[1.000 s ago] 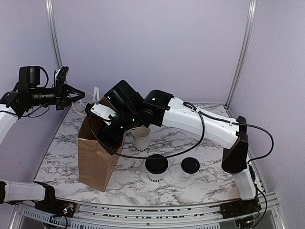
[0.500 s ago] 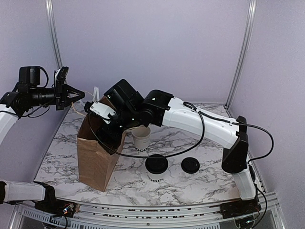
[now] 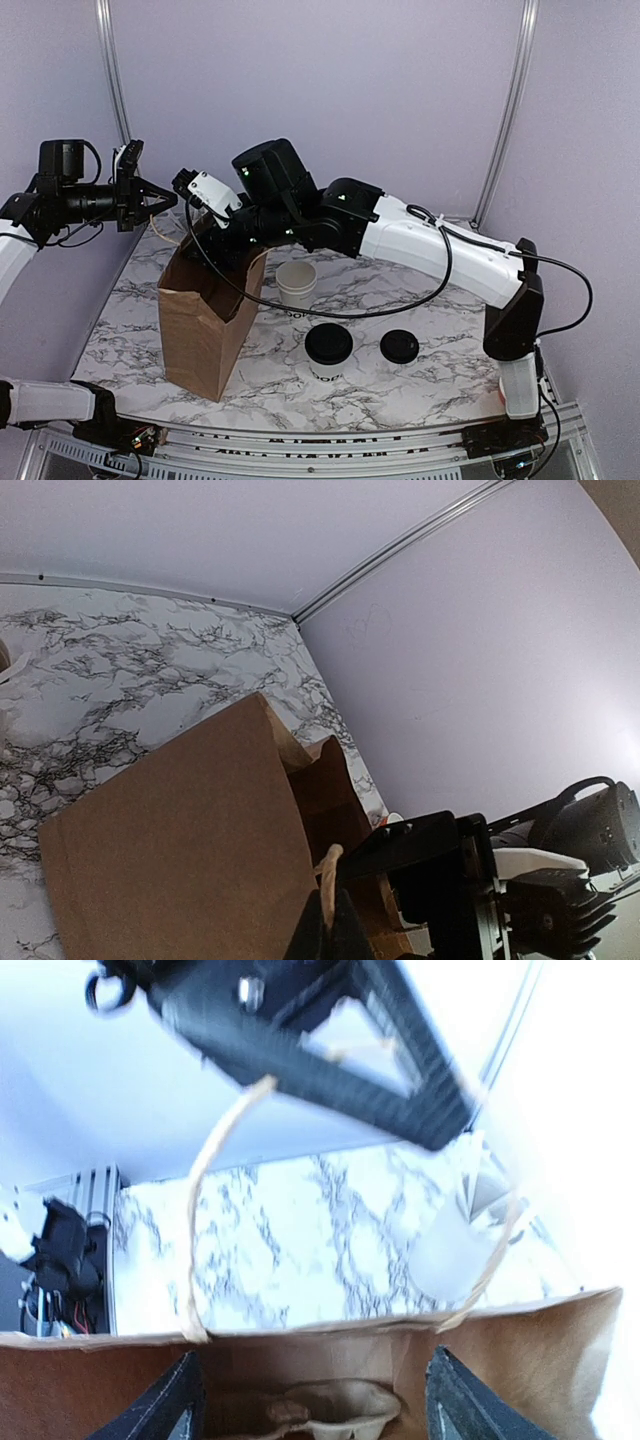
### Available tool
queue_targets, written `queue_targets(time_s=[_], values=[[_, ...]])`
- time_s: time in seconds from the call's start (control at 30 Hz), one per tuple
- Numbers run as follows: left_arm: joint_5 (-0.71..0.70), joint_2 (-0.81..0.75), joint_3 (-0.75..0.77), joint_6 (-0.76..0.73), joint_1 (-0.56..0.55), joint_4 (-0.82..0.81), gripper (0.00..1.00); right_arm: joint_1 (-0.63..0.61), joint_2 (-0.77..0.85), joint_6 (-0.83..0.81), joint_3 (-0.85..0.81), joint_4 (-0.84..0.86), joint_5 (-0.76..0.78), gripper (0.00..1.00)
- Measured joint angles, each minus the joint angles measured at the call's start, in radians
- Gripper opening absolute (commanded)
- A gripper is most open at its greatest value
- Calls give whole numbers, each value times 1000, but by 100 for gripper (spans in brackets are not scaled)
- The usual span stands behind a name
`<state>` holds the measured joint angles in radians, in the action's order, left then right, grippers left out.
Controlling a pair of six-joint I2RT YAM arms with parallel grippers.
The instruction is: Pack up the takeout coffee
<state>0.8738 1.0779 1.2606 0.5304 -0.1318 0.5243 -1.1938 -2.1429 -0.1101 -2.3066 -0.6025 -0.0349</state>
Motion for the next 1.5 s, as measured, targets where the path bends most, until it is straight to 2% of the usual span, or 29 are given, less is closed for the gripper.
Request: queue_targets(time_s=[0.27, 0.53, 0.97, 1.13, 1.5], values=[[0, -2, -1, 0, 0, 0, 1, 0, 36, 0, 81, 208, 14, 79], [-1, -11, -2, -1, 0, 0, 3, 0, 36, -24, 99, 359, 101, 85], [-79, -13, 13, -30, 0, 38, 9, 0, 98, -30, 99, 452, 179, 86], [-151, -20, 36, -52, 0, 65, 18, 0, 154, -25, 108, 446, 223, 86], [-288, -40, 76, -85, 0, 119, 44, 1, 309, -5, 260, 399, 310, 85]])
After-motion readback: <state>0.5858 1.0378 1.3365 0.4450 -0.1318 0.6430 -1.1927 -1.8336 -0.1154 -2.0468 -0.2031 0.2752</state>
